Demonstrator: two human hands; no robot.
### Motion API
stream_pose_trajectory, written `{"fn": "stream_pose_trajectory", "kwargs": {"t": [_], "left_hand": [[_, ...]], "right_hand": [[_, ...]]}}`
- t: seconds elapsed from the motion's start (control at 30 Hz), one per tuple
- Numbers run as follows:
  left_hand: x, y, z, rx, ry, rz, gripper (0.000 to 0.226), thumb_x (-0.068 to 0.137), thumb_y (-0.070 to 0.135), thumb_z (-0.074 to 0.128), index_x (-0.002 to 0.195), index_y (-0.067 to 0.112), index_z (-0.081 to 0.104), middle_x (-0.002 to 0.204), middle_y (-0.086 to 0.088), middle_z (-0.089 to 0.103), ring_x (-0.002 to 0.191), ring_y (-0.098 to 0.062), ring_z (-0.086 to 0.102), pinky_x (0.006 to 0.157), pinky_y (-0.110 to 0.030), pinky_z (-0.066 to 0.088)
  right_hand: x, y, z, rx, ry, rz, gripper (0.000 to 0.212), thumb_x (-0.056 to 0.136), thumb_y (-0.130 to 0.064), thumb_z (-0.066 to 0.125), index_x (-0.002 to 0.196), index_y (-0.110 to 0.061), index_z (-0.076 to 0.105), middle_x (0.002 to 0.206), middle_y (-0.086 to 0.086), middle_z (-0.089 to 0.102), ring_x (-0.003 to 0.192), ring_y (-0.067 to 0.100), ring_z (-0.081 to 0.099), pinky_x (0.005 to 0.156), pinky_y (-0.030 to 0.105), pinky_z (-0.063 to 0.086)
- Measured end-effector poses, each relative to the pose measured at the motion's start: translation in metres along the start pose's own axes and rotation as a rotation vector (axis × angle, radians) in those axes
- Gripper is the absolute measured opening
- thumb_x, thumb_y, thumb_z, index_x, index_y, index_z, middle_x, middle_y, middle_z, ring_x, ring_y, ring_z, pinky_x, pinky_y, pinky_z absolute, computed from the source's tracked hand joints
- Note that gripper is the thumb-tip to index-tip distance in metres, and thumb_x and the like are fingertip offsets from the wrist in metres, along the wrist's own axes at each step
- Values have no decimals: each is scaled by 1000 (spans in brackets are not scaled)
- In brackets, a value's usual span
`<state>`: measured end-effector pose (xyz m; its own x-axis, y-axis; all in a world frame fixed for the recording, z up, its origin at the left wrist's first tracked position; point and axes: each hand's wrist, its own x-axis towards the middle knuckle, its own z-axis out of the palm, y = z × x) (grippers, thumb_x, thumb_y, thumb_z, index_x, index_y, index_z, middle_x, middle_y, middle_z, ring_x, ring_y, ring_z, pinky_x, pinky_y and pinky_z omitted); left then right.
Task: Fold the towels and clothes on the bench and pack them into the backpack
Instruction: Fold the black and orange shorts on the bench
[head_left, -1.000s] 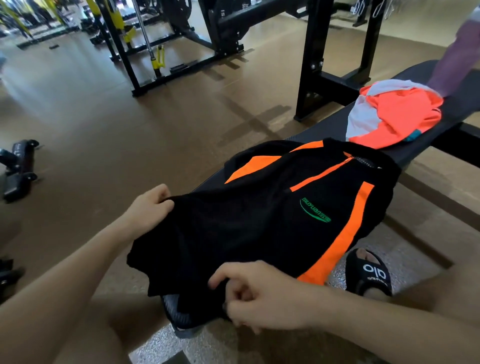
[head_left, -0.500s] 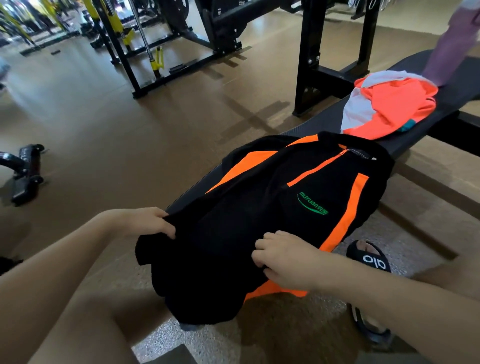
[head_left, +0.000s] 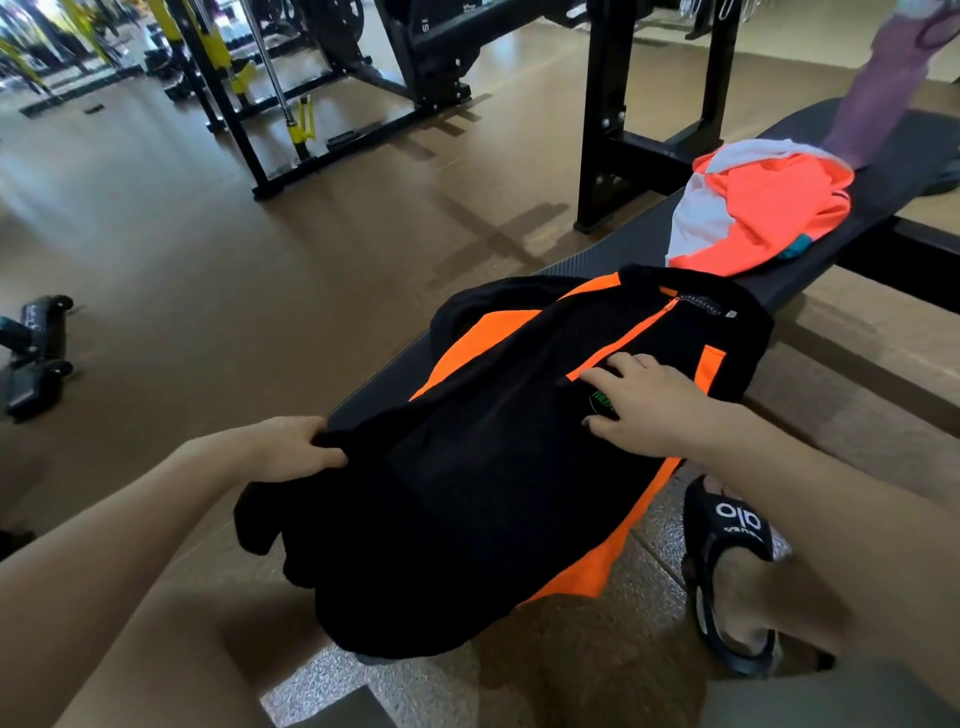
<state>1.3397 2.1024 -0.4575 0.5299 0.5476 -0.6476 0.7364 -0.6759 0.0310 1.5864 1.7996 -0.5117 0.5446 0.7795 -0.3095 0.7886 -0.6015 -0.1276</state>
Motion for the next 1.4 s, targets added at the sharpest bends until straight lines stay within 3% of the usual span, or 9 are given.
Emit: {"fn": "stream_pose_trajectory", "kwargs": {"t": [0.13, 0.33, 0.47, 0.67, 0.83, 1.07, 1.23, 1.3, 1.4], "left_hand": [[9, 25, 3, -104, 75, 56, 74, 93, 65, 54, 152, 24, 33, 139, 0, 56, 123, -21, 56, 105, -34, 43], [53, 101, 1, -547, 128, 141, 82, 99, 61, 47, 160, 19, 13, 154, -5, 42, 127, -22, 51, 104, -34, 41], [99, 133, -9, -659, 309, 60, 80, 93, 54, 61, 151, 9, 29, 135, -7, 51, 119, -28, 53, 99, -42, 46], [157, 163, -35, -1070, 200, -74, 55, 85, 34, 77, 129, 9, 54, 123, -14, 64, 109, -35, 64, 99, -52, 53], [183, 152, -66, -1298, 591, 71, 36, 99, 28, 59, 133, 18, 62, 123, 0, 65, 110, -19, 62, 102, -37, 50], [201, 128, -53, -810, 362, -174, 77, 96, 44, 54, 157, 21, 14, 151, -21, 39, 134, -41, 45, 114, -50, 37], [132, 179, -23, -203, 616, 378, 73, 96, 51, 53, 158, 25, 25, 158, -19, 29, 144, -39, 30, 119, -47, 27], [111, 200, -2, 12, 554, 575, 78, 89, 65, 40, 158, 29, 28, 161, -14, 28, 148, -34, 27, 122, -46, 24], [99, 218, 22, 151, 349, 571, 75, 93, 71, 34, 159, 38, 20, 167, -6, 18, 153, -30, 17, 123, -50, 20]], "right_hand": [[14, 10, 6, -9, -108, 94, 70, 99, -62, 30, 158, -32, 9, 164, 12, 8, 150, 34, 8, 121, 48, 18], [34, 42, -15, 38, -90, 164, 73, 98, -65, 31, 159, -36, 5, 167, 8, 1, 153, 33, 3, 122, 50, 15], [42, 48, -6, -5, -124, 178, 75, 97, -67, 29, 159, -37, -1, 167, 8, -10, 153, 33, -4, 123, 51, 10], [53, 52, -4, -3, -107, 122, 75, 98, -67, 27, 158, -37, -4, 166, 10, -15, 153, 32, -10, 124, 51, 5], [67, 55, -8, 25, -95, 94, 74, 98, -65, 29, 158, -38, -5, 166, 6, -16, 153, 32, -10, 124, 49, 5], [80, 50, -13, 50, -96, 141, 73, 99, -65, 27, 158, -36, -7, 165, 13, -17, 153, 35, -11, 123, 52, 3], [75, 67, -12, 65, -74, 174, 74, 99, -64, 29, 159, -35, -5, 166, 14, -13, 153, 34, -8, 124, 48, 5], [68, 75, -15, 65, -27, 180, 75, 99, -62, 33, 160, -30, 2, 166, 16, -4, 153, 34, -3, 124, 46, 10], [51, 90, -21, 93, 75, 203, 73, 98, -52, 47, 158, -24, 17, 161, 18, 17, 150, 35, 11, 119, 44, 21]]}}
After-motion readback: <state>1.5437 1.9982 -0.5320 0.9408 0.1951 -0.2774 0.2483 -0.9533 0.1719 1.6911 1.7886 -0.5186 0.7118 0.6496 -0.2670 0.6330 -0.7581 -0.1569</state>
